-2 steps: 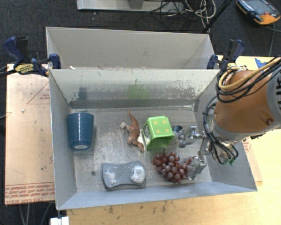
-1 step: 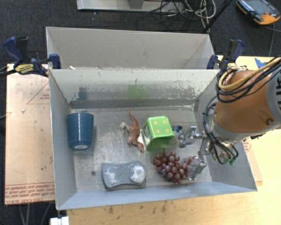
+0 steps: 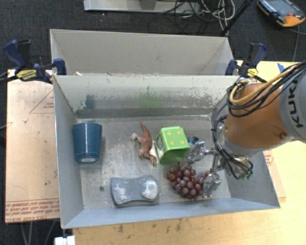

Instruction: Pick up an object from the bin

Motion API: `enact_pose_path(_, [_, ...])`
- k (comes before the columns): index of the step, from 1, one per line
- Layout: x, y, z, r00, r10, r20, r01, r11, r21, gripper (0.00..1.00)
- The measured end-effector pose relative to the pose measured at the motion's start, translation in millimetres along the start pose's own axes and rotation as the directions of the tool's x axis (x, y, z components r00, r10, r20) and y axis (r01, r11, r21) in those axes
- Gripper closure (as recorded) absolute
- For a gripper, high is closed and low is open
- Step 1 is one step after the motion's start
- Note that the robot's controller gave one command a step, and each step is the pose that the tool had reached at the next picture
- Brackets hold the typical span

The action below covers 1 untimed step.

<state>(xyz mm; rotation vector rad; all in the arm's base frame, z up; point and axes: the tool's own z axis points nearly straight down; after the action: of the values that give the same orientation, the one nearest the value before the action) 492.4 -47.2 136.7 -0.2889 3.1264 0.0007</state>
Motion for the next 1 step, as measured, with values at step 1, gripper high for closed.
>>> enact_pose_path(1, [-14.0, 15.0, 61.1, 0.984, 0.176, 0.005, -0.176, 0.984, 0.003, 1.0])
